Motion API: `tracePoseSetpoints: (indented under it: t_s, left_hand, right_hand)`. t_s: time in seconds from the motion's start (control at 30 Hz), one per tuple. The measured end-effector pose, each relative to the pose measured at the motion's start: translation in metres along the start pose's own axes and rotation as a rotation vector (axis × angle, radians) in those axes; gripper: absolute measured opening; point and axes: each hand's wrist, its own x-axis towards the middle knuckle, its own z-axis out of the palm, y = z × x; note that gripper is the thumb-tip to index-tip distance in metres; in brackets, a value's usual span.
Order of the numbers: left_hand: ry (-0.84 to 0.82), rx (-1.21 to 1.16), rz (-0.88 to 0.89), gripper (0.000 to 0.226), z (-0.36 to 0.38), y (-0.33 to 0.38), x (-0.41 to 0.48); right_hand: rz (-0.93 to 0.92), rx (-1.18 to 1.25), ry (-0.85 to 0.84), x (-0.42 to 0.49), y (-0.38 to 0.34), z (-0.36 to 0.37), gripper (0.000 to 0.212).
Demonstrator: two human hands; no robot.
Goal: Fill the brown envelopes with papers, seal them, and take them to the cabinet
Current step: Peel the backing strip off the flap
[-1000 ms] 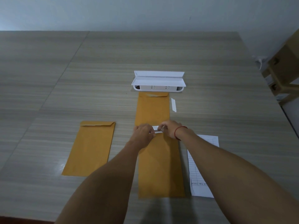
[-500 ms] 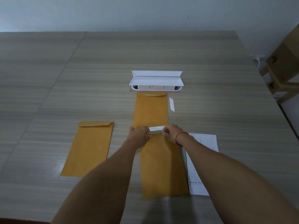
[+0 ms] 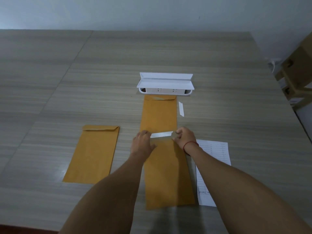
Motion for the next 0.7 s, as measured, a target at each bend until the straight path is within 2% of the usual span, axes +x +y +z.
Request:
tracePoseSetpoints:
  t_s: [0.2,0.5,0.7]
  left_hand:
    - [-0.117,0.042,-0.015,0.070,0.003,-0.001,-0.001]
    - [-0.173,-0.005,0.006,0.071,0.003,-0.006,0.011]
    - [-0.206,-0.006,-0.005,0.072,0.003,-0.007,0.015]
  right_hand:
    - [0.027,0.036,0.014,0.000,-0.011,0.008,0.016]
    - [0.102,0.053,0.200,0.002,-0.019,0.017,0.013]
    - [0.117,0.040,0.160,0.006,-0.023,0.016,0.015]
